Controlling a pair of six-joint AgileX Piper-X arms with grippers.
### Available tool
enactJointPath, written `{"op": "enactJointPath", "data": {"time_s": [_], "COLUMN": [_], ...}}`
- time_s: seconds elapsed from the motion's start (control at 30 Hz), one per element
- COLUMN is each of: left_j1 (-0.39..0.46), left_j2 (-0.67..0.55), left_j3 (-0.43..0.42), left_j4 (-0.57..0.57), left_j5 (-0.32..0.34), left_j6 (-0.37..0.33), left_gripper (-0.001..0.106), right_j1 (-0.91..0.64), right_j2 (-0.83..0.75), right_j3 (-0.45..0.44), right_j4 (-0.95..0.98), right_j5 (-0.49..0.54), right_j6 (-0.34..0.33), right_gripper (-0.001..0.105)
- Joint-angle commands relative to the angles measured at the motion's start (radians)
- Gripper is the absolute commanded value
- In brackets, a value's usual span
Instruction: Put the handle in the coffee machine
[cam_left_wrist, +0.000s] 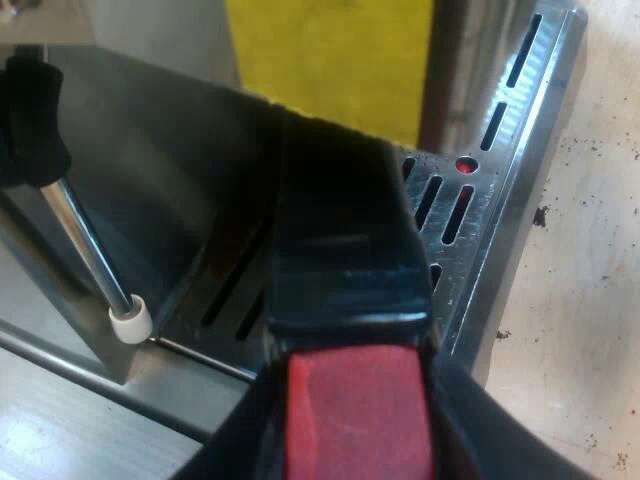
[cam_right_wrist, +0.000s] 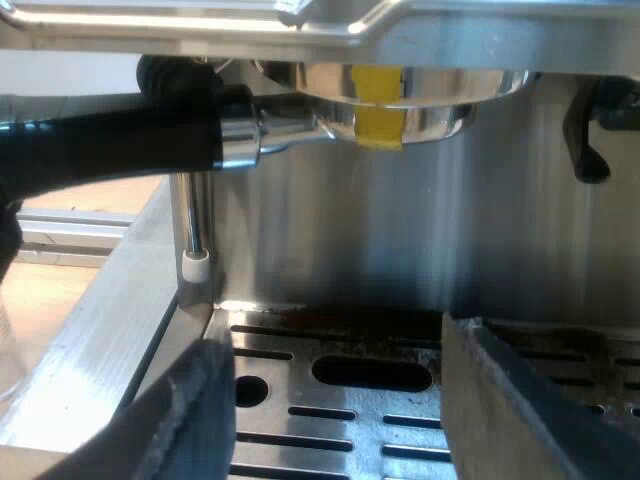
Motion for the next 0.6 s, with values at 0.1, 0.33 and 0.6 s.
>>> {"op": "enactJointPath", "data": {"time_s": [0.1,0.33,0.6], "left_j1": [0.012,0.012,0.012], "left_j2": [-0.034,-0.034,-0.034], "left_j3": [-0.017,-0.017,-0.017], "left_j4": [0.008,0.008,0.008], "left_j5": [0.109,0.109,0.109], "left_j6": [0.027,0.027,0.025], "left_gripper": [0.0,0.0,0.0], "right_j1": [-0.047,-0.145,-0.196], "right_j2": [-0.003,0.035,0.183], "right_j3": [-0.003,-0.003,-0.003], "right_j4": [0.036,0.011,-0.323], "right_j5": [-0.041,-0.197,-0.195], "right_j6": [-0.013,-0.013,-0.184], "right_gripper": [0.05,0.032,0.025]}}
